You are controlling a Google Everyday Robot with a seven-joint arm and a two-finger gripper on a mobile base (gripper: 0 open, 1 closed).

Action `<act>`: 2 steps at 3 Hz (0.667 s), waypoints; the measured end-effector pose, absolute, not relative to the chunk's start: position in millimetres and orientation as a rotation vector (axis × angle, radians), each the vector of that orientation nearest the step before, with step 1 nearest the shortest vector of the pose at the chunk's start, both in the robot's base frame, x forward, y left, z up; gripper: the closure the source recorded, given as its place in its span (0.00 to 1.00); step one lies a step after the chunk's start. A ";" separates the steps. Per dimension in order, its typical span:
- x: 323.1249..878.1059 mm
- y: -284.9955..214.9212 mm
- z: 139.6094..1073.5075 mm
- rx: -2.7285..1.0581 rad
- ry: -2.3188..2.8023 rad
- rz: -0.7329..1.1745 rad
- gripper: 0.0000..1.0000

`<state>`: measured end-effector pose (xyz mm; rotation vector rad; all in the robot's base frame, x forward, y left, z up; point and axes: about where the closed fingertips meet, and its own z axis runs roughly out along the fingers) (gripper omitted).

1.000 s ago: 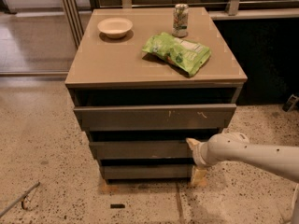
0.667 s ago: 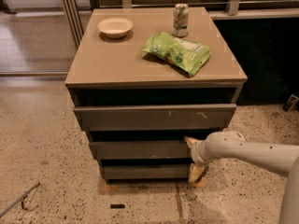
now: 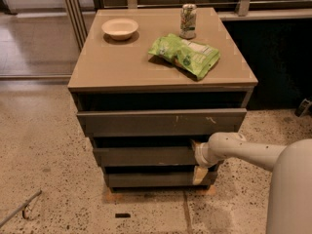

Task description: Open middle drawer

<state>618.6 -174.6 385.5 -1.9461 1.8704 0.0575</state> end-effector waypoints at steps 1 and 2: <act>619.6 -174.6 385.1 -1.946 1.871 0.058 0.00; 609.7 -174.2 386.4 -1.953 1.894 0.106 0.00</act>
Offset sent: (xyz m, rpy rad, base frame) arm -0.0228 -0.0009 0.0073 0.0188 0.1037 -0.0031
